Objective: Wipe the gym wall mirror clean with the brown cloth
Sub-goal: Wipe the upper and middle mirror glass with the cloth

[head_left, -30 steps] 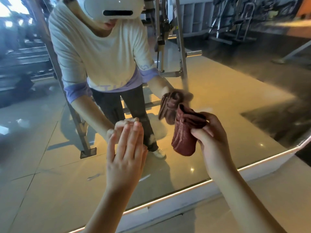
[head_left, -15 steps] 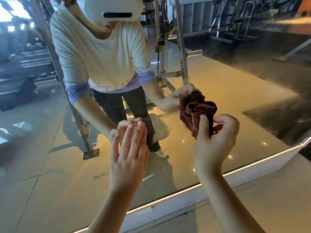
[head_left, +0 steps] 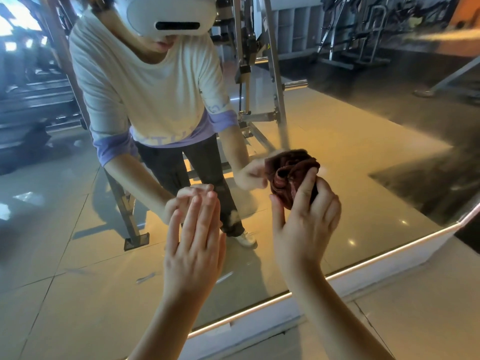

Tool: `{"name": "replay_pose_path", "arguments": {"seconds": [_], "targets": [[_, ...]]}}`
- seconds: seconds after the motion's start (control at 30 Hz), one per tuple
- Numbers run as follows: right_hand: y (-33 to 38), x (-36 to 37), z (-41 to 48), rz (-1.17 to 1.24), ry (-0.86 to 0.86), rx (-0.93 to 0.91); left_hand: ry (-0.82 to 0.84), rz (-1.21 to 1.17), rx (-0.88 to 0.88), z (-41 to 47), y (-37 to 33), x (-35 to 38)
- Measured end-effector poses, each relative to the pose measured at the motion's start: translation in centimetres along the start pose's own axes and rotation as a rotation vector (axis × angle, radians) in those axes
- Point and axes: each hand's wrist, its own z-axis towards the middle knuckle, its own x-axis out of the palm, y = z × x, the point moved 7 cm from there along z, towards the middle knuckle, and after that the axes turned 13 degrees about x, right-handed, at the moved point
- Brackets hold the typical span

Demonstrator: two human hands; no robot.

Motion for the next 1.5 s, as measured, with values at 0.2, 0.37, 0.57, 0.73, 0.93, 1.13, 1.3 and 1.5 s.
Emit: {"name": "replay_pose_path", "arguments": {"seconds": [0.2, 0.37, 0.57, 0.73, 0.93, 1.13, 1.3, 1.5], "targets": [[-0.6, -0.2, 1.1, -0.091, -0.053, -0.005, -0.001, -0.019, 0.042, 1.0, 0.4, 0.3], [-0.3, -0.9, 0.7, 0.229, 0.026, 0.036, -0.028, -0.007, 0.064, 0.7, 0.5, 0.4], [-1.8, -1.6, 2.7, 0.511, -0.107, 0.221, -0.048, -0.016, 0.082, 0.7, 0.4, 0.5], [1.9, -2.1, 0.1, 0.472, -0.019, -0.117, -0.057, -0.01, 0.087, 0.8, 0.5, 0.5], [-0.1, -2.4, 3.2, 0.409, -0.218, 0.154, -0.016, -0.053, 0.073, 0.8, 0.7, 0.4], [1.1, -2.6, 2.8, 0.427, -0.151, -0.046, -0.013, -0.089, 0.094, 1.0, 1.2, -0.4], [1.1, -1.7, 1.9, 0.42, -0.128, 0.108, -0.026, -0.081, 0.048, 0.9, 1.7, -0.6], [2.1, -2.7, 2.5, 0.407, -0.087, -0.139, -0.016, -0.053, 0.062, 0.5, 1.8, -0.2]]}}
